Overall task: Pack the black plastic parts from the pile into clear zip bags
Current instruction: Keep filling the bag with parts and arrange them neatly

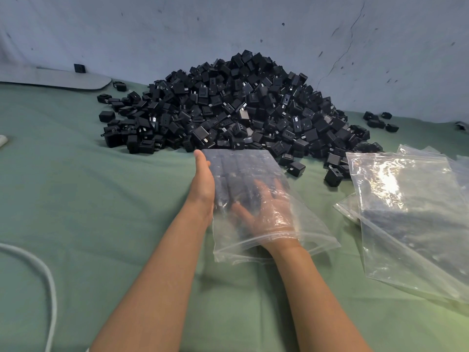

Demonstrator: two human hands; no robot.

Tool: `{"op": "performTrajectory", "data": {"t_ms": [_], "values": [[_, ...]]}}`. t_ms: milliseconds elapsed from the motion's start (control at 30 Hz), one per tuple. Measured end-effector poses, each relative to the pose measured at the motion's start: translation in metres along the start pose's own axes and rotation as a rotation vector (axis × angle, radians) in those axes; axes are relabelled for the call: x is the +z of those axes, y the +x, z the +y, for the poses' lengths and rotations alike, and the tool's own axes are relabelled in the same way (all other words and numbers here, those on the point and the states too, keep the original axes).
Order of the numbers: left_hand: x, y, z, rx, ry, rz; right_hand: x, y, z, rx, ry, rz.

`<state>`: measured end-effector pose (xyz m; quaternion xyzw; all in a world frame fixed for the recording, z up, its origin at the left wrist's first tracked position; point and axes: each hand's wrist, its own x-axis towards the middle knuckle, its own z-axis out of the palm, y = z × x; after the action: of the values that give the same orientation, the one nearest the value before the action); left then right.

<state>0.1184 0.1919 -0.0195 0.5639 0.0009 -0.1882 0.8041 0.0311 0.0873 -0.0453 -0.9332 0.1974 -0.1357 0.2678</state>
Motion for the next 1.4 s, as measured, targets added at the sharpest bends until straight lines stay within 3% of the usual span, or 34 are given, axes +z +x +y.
{"op": "performTrajectory", "data": {"t_ms": [1100,1167,1300,1400], "values": [[0.004,-0.014,0.006,0.030,0.061,-0.020,0.001,-0.001,0.002,-0.023,0.005,0.021],[0.006,-0.018,0.006,0.073,0.196,0.008,0.000,-0.002,0.001,-0.021,0.014,-0.011],[0.007,-0.015,-0.002,0.345,0.802,0.143,-0.010,-0.015,-0.004,-0.009,-0.170,-0.127],[0.009,-0.019,-0.005,0.614,1.014,0.032,-0.035,-0.050,-0.005,-0.126,-0.191,-0.196]]}}
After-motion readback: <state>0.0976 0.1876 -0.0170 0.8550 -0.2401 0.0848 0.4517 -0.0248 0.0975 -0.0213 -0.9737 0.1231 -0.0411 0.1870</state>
